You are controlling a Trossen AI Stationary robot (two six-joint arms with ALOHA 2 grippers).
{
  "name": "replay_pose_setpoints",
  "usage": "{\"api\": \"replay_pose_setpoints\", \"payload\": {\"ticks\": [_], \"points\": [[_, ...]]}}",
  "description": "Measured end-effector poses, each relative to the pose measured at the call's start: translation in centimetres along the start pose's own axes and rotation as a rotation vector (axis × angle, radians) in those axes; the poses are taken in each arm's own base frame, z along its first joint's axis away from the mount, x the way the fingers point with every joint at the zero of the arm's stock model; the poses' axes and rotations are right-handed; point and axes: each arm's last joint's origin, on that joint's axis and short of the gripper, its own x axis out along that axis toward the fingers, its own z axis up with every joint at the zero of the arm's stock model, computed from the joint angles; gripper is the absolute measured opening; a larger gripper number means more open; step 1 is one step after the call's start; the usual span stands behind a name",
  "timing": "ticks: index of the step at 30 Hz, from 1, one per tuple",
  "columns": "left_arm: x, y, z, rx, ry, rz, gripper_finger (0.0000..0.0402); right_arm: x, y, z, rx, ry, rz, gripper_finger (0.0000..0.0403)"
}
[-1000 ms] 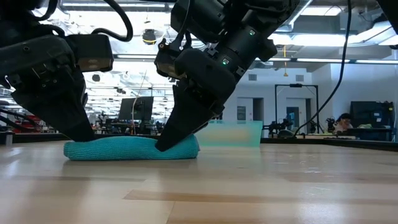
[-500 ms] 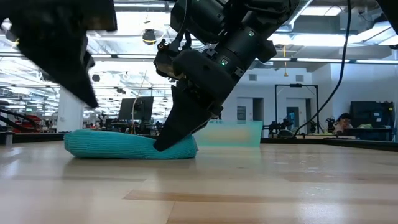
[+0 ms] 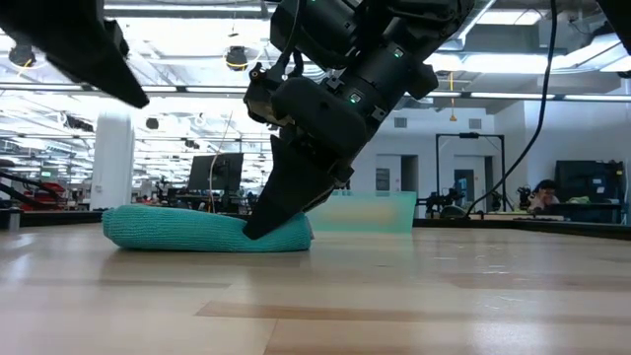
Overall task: Roll microfiber towels into tight, uniform cylinder then place into a basket
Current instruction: Put the rolled blue microfiber cloth into the blue bin
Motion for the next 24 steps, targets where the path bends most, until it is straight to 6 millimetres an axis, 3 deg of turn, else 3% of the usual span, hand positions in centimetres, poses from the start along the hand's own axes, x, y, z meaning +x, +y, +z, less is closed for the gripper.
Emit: {"api": "replay_pose_setpoints", "payload": {"ticks": [10,17,24], "points": [[3.1,-1.5,-2.0,0.028,0.04,0.064,0.0067,0.0,0.0,0.0,-0.001,-0.003,0.001,0.0128],[4.1,-1.3,-1.1,0.02,0.013,0.065,0.0074,0.0,0.0,0.0,0.0,-0.005,0.002,0.0127],[5.0,-0.5,-0.3,0.017,0.084,0.046,0.0119,0.0,0.3,0.0,0.001,-0.004,0.005,0.0128]]}}
